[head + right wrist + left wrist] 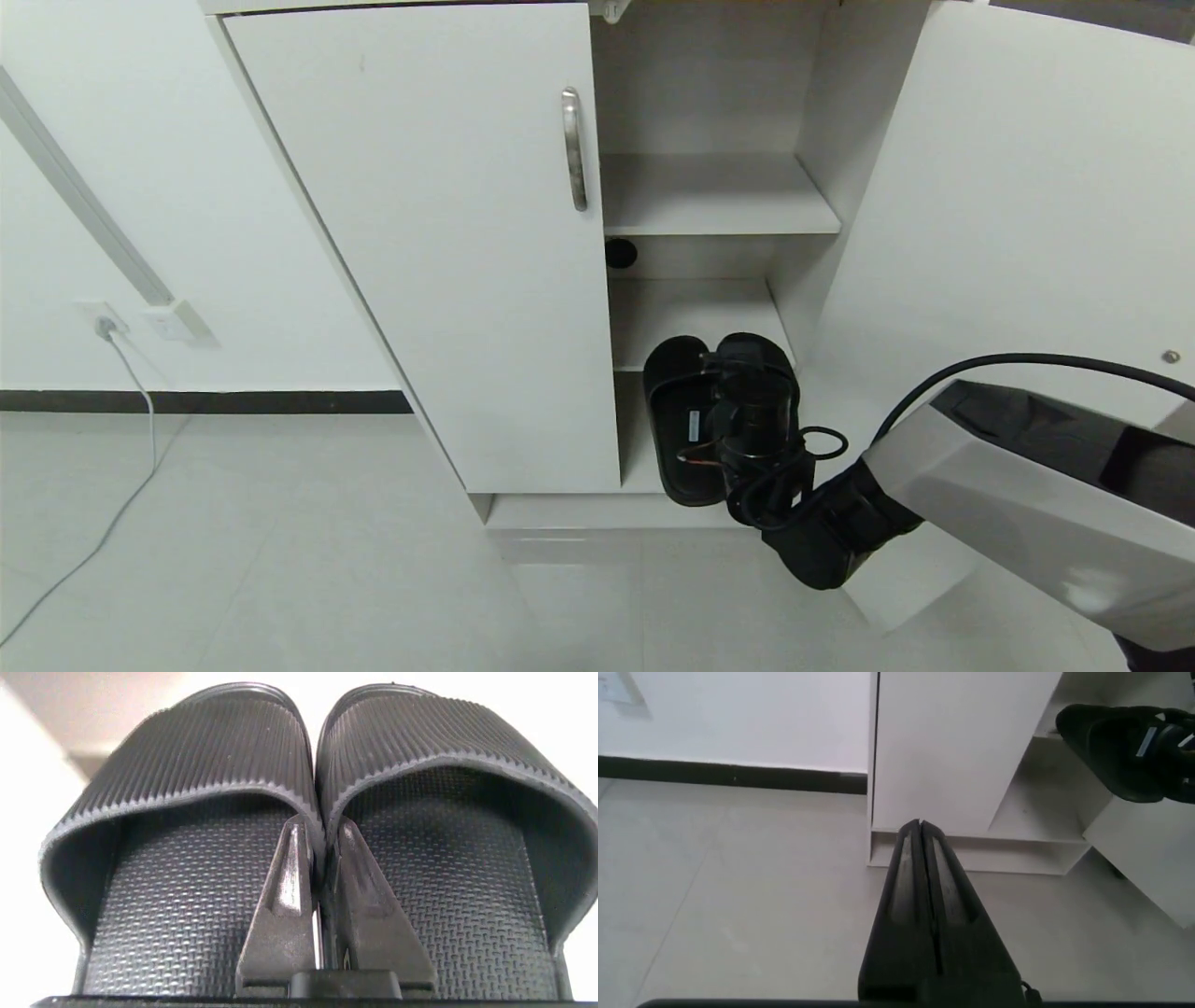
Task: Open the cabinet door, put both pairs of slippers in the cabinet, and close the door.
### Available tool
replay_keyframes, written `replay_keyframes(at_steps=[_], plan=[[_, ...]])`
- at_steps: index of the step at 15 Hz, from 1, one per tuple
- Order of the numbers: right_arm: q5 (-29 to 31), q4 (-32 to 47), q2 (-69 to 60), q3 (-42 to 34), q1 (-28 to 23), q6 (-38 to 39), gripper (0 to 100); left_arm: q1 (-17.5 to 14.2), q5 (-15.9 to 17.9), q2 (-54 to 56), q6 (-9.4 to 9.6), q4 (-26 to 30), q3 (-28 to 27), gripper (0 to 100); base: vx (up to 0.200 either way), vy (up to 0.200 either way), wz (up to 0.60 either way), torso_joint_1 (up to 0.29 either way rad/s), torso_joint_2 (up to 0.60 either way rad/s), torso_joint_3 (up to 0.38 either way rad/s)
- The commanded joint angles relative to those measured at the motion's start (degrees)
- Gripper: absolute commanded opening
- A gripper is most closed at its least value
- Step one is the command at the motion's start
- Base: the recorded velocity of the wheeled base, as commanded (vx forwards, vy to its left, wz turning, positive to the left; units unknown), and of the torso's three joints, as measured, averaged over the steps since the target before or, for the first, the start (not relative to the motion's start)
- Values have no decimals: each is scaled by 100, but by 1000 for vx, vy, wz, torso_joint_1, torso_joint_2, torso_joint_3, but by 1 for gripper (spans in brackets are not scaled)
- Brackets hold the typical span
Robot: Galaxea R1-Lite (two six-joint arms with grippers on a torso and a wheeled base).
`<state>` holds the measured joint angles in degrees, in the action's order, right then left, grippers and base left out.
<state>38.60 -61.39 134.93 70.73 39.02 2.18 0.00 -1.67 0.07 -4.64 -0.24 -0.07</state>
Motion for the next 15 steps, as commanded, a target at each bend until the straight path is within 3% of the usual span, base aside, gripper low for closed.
replay_keyframes(at_steps=[1,4,10,15], plan=[[-1,-22,-36,-86,9,-25,0,0,0,-7,-1,-2,-1,0,200,0,0,7,2,7],[-19,-66,-36,-121,44,-51,0,0,-9,-7,-1,-2,7,0,200,0,0,2,2,2],[-80,75,174,327,-123,-34,0,0,-9,-7,-1,-2,7,0,0,0,0,0,0,0],[-89,1252,878,2147,-431,19,0,0,-18,-7,-1,-2,7,0,0,0,0,0,0,0]])
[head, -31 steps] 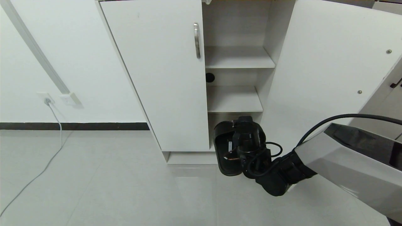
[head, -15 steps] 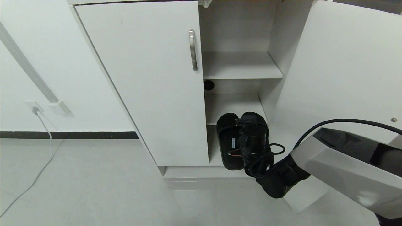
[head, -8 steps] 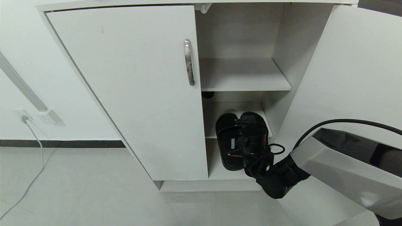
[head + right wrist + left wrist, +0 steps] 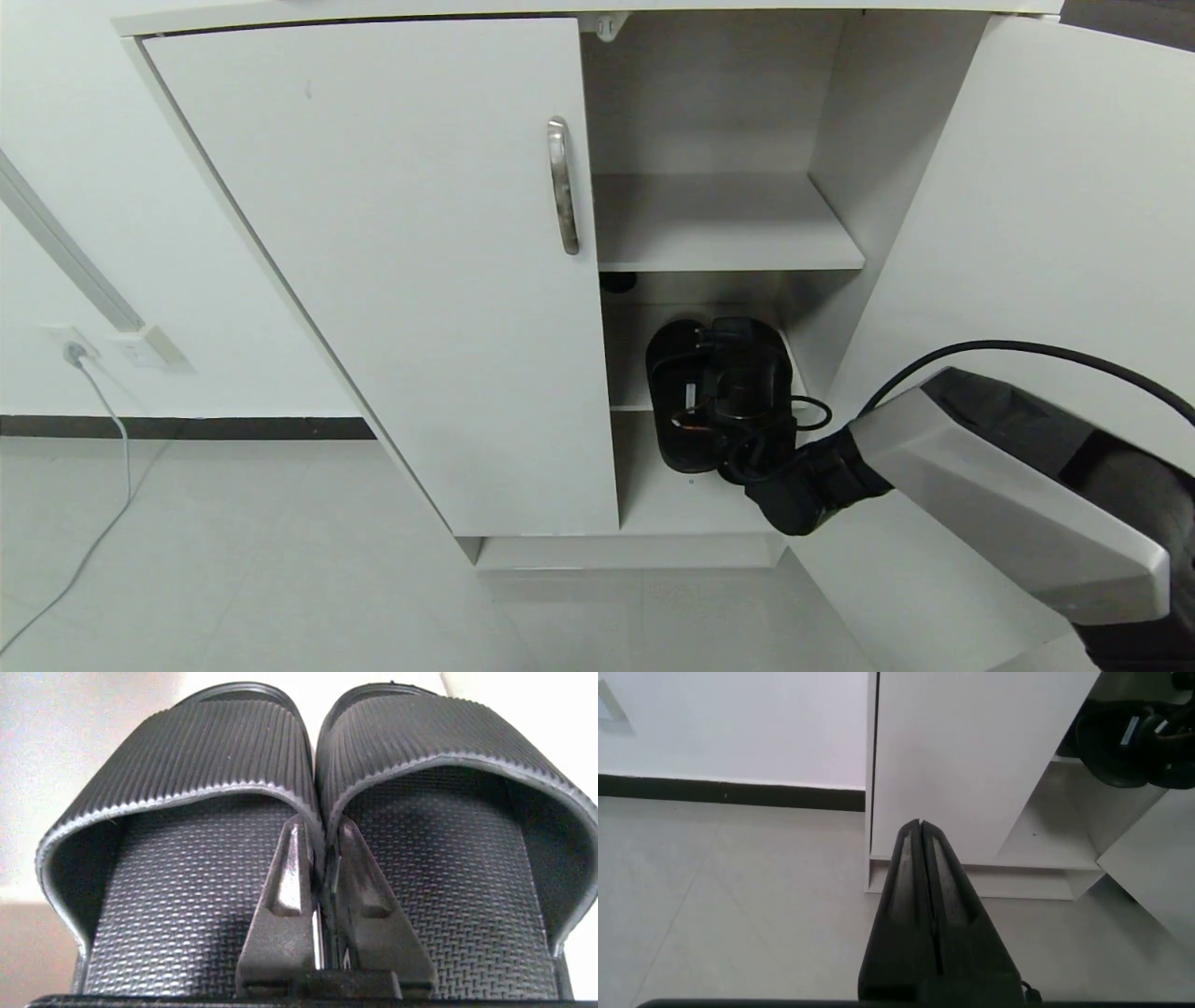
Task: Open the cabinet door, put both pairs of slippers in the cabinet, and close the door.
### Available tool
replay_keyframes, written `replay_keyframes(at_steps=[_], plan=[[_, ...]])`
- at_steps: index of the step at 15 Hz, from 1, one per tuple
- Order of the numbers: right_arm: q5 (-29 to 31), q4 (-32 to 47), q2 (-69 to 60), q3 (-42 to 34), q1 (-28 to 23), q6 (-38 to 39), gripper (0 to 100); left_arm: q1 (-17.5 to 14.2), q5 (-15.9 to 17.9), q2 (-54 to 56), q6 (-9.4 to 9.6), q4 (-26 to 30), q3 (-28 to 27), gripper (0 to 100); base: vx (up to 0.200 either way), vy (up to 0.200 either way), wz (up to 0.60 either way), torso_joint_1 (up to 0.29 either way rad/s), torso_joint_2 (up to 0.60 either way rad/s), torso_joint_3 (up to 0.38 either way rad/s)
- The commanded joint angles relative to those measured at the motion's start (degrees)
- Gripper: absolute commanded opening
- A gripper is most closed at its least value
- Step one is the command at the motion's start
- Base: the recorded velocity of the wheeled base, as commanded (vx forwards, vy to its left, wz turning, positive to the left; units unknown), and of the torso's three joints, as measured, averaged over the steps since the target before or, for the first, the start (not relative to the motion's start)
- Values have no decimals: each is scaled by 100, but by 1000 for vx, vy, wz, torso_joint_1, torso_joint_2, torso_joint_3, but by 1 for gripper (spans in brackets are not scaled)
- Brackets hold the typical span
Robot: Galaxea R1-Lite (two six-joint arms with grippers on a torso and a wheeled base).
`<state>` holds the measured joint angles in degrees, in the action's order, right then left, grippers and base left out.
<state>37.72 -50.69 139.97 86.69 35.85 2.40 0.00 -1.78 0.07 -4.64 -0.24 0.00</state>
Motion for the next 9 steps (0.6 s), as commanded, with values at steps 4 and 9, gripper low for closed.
replay_keyframes(at_steps=[4,9], plan=[[-203,692,724,1465,-254,-3,0,0,-7,-7,-1,-2,0,0,0,0,0,0,0,0],[-274,1167,979,2318,-360,6,0,0,-7,-7,-1,-2,0,0,0,0,0,0,0,0]])
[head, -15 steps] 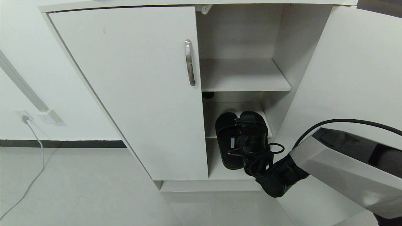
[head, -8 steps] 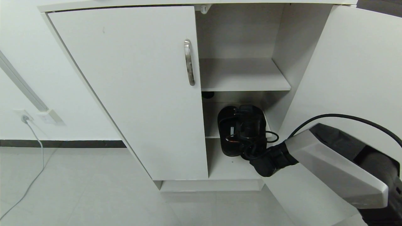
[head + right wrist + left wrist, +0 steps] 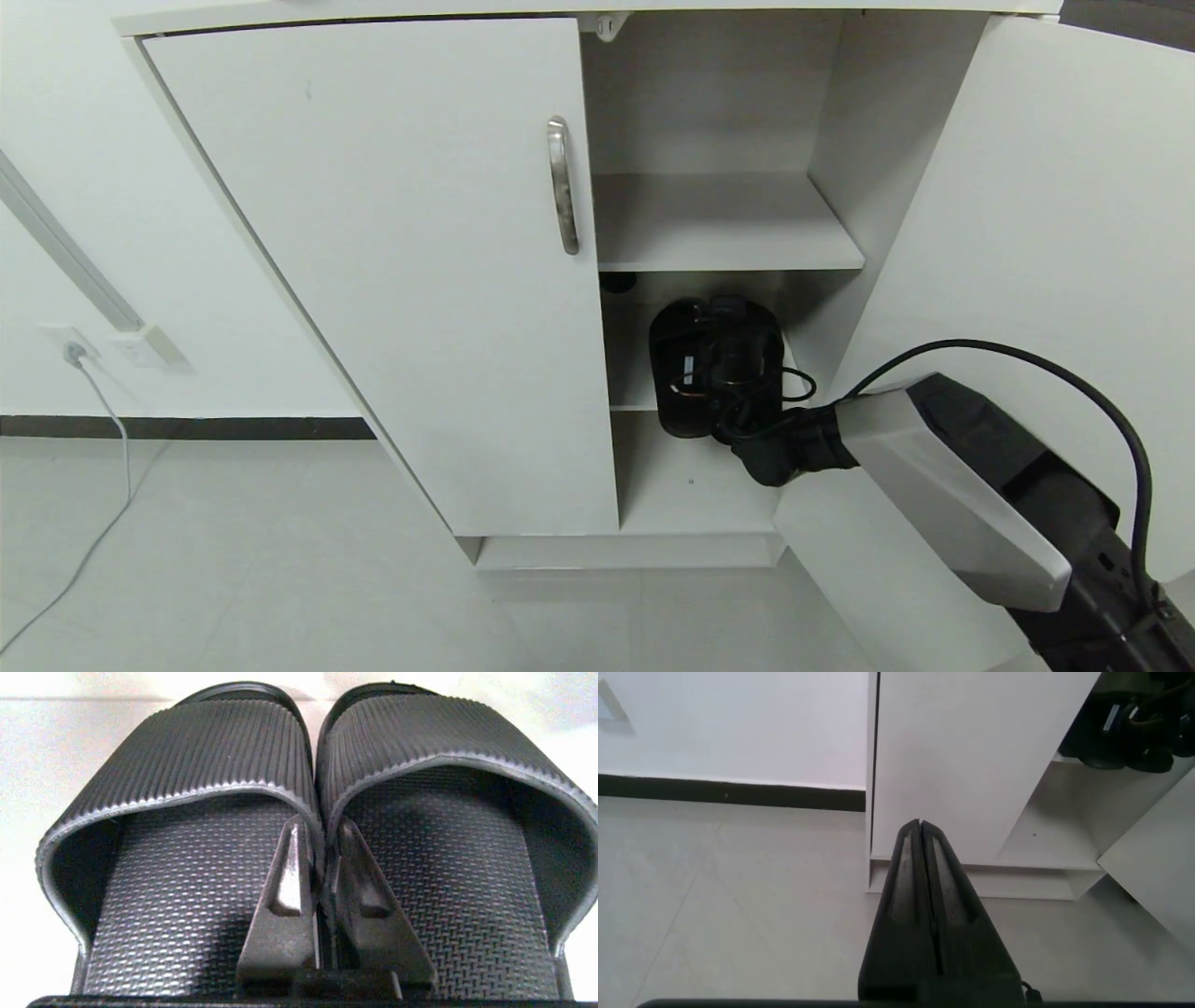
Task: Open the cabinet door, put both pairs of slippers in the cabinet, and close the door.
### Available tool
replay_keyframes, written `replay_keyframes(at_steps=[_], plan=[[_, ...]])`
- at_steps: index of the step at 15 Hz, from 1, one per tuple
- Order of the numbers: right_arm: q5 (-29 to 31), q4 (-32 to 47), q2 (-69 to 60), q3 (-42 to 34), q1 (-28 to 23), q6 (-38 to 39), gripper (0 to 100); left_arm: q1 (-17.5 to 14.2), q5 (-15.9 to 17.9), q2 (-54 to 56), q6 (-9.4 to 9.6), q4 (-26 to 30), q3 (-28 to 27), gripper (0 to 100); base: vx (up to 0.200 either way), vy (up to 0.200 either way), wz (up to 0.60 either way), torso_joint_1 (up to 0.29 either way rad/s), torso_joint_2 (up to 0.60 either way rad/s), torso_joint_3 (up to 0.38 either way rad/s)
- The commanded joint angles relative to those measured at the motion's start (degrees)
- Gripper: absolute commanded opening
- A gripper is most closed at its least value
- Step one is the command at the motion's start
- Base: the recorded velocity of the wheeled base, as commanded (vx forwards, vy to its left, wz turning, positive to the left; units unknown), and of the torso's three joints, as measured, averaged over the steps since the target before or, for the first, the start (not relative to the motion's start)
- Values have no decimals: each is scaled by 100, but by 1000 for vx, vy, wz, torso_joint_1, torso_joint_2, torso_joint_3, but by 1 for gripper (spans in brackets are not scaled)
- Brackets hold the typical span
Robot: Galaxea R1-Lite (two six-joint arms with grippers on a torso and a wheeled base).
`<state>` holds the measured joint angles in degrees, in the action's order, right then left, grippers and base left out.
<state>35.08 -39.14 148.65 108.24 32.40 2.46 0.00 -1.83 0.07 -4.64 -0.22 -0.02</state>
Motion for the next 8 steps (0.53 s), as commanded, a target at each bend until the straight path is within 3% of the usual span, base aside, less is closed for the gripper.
replay_keyframes(at_steps=[1,8], plan=[[-19,74,111,241,-15,0,0,0,-2,-7,-1,-4,2,0,0,0,0,0,0,0],[-37,381,322,635,-94,88,0,0,-2,-7,-1,-4,2,0,0,0,0,0,0,0]])
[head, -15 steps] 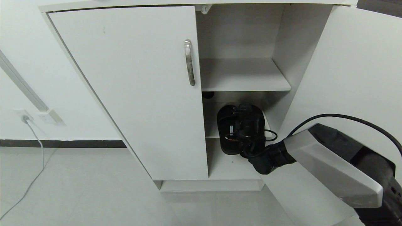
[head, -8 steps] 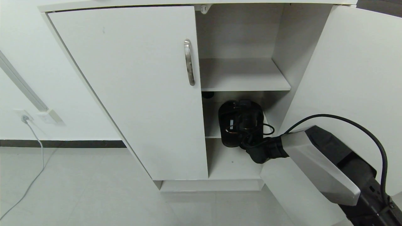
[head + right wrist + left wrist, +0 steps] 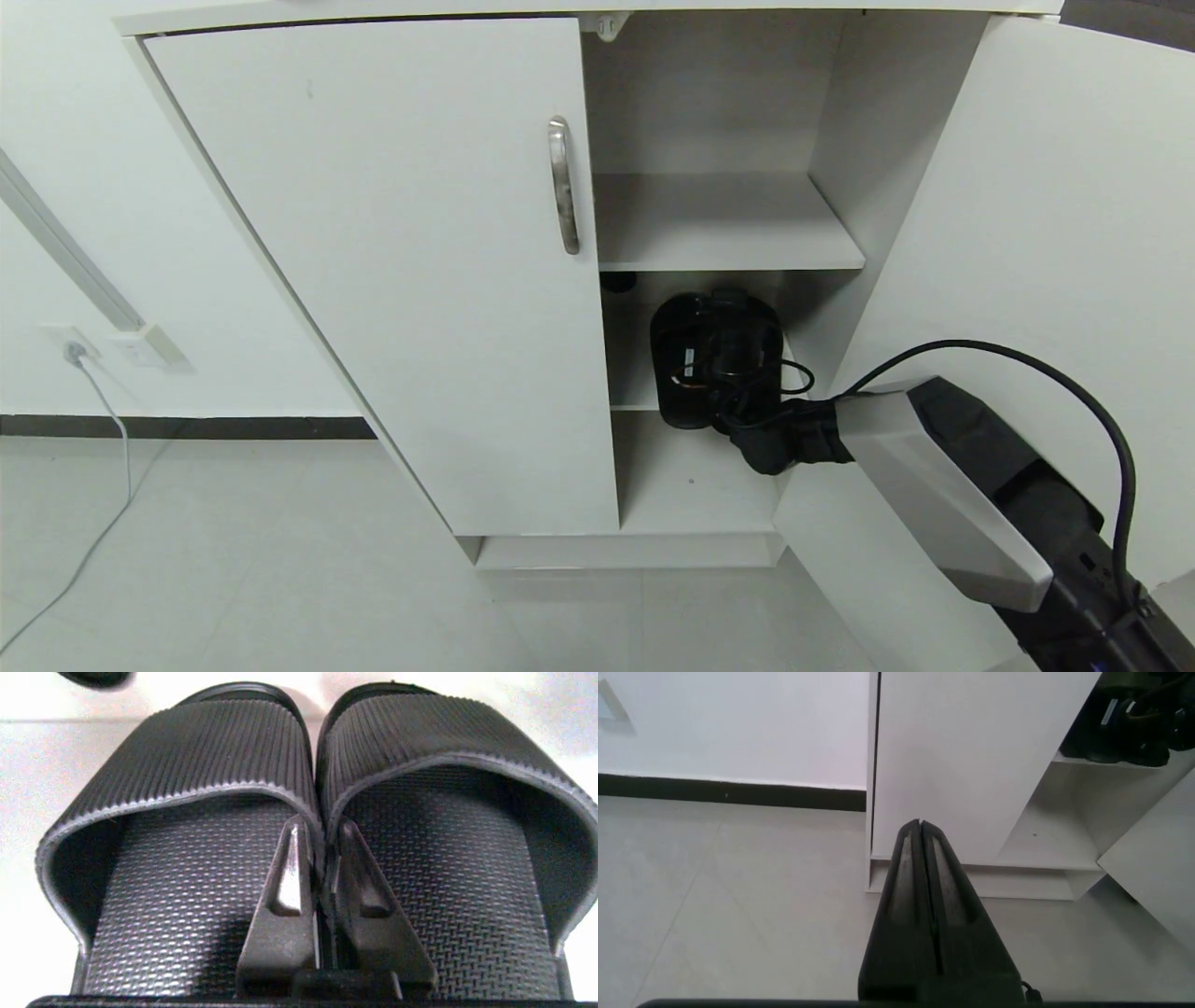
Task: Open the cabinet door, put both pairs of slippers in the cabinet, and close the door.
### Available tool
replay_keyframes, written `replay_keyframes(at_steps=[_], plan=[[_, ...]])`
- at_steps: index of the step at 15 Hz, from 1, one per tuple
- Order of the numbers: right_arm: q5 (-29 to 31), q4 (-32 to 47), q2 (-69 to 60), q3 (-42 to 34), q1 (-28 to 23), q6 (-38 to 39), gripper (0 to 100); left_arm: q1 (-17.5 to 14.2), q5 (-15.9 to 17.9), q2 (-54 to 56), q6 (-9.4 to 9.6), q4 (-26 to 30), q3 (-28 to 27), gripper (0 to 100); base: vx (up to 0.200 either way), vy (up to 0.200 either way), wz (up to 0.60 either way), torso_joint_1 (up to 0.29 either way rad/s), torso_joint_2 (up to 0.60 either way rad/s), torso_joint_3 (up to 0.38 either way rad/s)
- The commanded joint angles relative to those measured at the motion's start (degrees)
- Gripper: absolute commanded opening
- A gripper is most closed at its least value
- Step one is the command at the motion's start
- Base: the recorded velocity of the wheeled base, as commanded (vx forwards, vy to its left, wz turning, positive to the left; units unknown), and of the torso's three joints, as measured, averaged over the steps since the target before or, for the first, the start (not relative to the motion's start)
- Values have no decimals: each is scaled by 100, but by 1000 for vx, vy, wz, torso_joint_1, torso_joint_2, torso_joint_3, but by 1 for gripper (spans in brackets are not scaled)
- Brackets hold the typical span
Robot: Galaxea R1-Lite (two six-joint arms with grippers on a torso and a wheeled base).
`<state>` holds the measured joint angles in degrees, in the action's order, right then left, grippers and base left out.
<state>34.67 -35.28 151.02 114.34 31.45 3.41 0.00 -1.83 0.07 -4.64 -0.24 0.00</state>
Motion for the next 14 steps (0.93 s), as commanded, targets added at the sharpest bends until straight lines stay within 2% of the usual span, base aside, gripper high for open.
replay_keyframes(at_steps=[1,3,14], plan=[[-30,47,103,26,1,45,0,0,-2,-7,-1,-2,0,0,0,0,0,0,0,0],[-171,250,139,26,-43,230,0,-9,-2,-7,-1,-2,0,0,0,0,0,0,0,0],[-189,162,68,26,-148,230,0,0,-2,-7,-1,-2,0,0,0,0,0,0,0,0]])
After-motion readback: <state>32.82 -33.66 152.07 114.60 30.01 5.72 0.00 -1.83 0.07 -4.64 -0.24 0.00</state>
